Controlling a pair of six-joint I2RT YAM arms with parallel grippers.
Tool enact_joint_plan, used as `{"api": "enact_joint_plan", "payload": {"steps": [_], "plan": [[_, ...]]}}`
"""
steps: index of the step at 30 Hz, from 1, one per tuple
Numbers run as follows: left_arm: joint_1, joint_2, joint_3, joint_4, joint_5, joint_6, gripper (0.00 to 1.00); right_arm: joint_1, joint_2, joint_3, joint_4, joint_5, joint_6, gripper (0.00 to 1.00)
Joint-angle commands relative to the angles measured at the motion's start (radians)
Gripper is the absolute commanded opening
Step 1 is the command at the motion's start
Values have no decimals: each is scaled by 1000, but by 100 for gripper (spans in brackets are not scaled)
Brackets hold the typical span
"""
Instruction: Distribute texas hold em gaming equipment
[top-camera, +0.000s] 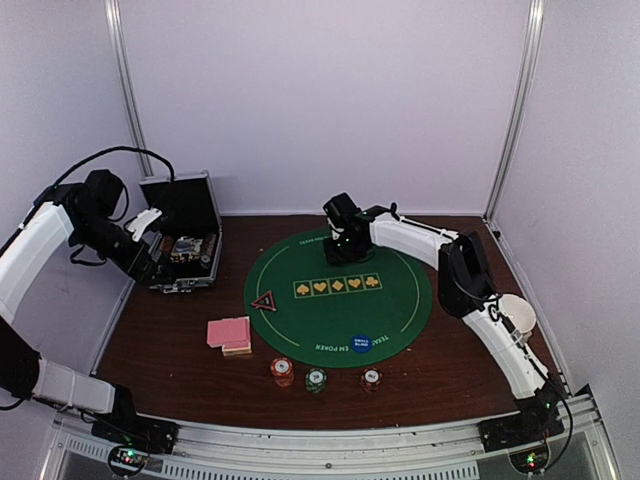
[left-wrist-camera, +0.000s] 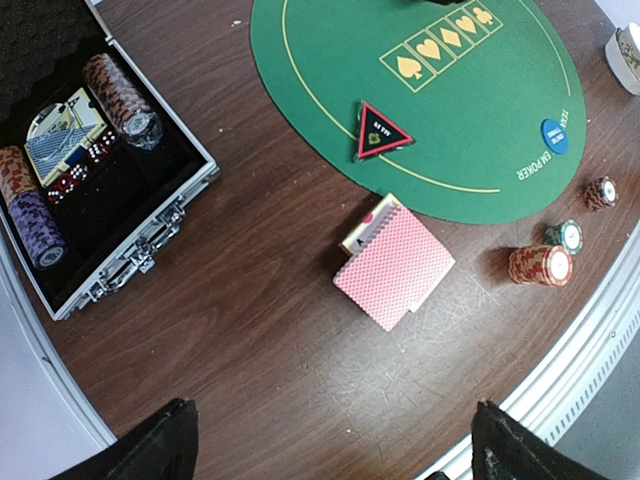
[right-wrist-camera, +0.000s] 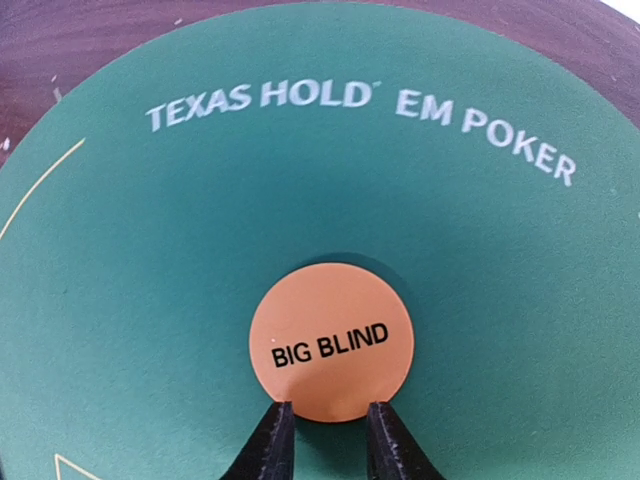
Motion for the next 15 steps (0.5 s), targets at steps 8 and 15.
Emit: {"api": "enact_joint_plan", "payload": {"steps": [8, 15], "plan": [[4, 28, 21, 7, 12, 20, 98, -34, 68, 99, 88, -95, -3, 31], [4, 27, 23, 8, 12, 17, 98, -30, 25, 104, 76, -122, -38, 54]]}}
